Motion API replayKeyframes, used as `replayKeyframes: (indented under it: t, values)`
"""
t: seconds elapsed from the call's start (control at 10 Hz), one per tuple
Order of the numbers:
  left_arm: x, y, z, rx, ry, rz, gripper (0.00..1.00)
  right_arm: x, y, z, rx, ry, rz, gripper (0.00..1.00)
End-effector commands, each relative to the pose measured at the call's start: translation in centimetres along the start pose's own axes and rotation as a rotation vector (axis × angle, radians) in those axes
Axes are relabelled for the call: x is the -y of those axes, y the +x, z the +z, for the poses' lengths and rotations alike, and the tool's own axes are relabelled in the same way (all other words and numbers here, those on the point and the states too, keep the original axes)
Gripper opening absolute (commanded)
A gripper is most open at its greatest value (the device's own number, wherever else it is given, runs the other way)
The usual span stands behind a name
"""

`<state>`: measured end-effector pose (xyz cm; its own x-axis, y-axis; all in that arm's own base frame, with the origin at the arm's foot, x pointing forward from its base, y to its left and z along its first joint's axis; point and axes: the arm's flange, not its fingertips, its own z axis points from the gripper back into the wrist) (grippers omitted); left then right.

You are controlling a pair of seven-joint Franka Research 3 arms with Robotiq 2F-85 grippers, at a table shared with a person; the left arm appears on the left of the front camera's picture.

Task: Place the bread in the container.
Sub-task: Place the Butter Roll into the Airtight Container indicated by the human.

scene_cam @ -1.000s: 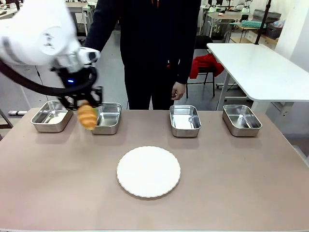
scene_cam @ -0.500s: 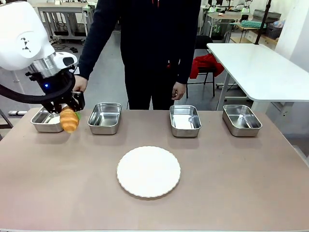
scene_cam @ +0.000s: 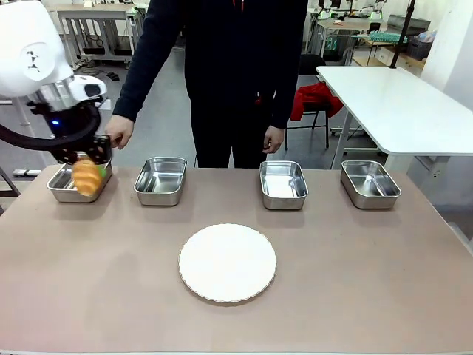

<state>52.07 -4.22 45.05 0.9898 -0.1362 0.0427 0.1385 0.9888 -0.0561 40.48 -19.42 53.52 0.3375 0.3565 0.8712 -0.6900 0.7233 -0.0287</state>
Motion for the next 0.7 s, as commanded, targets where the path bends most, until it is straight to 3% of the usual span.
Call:
replayKeyframes:
  t: [0.0, 0.2, 0.6]
  values:
    - [-6.0, 5.3, 0.5, -0.073, 0.051, -0.142, 0.47, -0.1, 0.1, 0.1, 0.006, 0.003, 0.005, 1.00]
    - [-9.0, 7.1, -0.3, -0.065, 0.021, -0.208, 0.47, -0.1, 0.1, 0.1, 0.006, 0.003, 0.005, 1.00]
    - [-9.9, 9.9, -2.7, -0.035, -0.034, -0.266, 0.47, -0.1, 0.1, 0.1, 0.006, 0.003, 0.005, 1.00]
